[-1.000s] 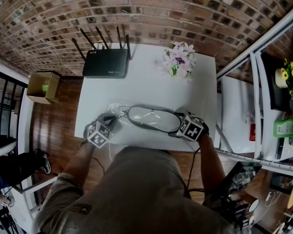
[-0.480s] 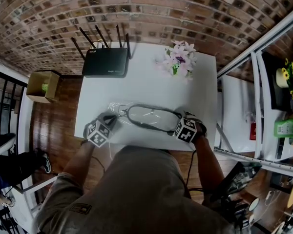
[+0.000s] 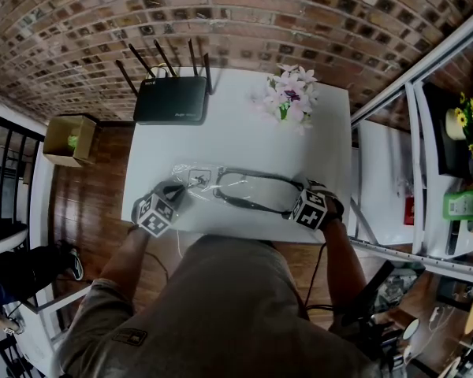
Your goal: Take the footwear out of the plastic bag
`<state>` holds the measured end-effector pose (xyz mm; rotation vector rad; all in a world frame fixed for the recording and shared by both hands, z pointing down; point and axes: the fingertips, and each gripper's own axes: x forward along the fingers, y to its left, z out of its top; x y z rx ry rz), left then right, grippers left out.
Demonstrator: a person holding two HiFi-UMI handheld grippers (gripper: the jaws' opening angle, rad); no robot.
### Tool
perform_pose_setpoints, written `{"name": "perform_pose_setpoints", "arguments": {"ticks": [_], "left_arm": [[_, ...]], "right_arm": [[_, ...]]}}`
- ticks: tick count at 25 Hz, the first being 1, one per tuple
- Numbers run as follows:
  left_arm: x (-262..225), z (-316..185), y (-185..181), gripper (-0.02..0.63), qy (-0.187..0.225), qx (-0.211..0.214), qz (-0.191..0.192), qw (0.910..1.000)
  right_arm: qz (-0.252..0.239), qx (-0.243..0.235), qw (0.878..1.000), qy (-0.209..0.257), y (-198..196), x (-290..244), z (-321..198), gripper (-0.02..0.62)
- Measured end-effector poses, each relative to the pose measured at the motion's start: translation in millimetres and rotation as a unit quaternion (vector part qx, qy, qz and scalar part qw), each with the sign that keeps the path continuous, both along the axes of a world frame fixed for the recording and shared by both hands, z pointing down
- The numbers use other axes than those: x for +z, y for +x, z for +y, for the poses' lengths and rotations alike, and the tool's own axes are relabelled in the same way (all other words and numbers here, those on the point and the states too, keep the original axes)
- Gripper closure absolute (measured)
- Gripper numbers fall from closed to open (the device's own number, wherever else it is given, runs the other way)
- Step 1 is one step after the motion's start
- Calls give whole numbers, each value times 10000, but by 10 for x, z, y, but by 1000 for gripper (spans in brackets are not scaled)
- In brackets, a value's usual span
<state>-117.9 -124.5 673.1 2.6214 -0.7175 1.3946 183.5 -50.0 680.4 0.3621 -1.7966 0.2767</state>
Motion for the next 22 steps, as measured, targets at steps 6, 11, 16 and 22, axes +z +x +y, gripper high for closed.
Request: {"name": "perform_pose_setpoints", "arguments": {"ticks": [6, 11, 16, 22], "left_arm": [[-5, -13, -58, 592, 19, -8, -39, 10000], [-30, -2, -37, 582, 26, 78, 47, 10000], [-124, 10, -11, 461, 124, 175, 242, 9995], [-285, 14, 30, 436, 389, 216, 399, 9982]], "right_arm": [[71, 24, 10000, -45, 62, 1, 34, 124], [-324, 134, 9991, -246, 13, -70, 46, 94], [-1129, 535, 9917, -295, -113, -272, -119, 77], [-990, 134, 9927, -680, -198, -154, -229, 108]]}}
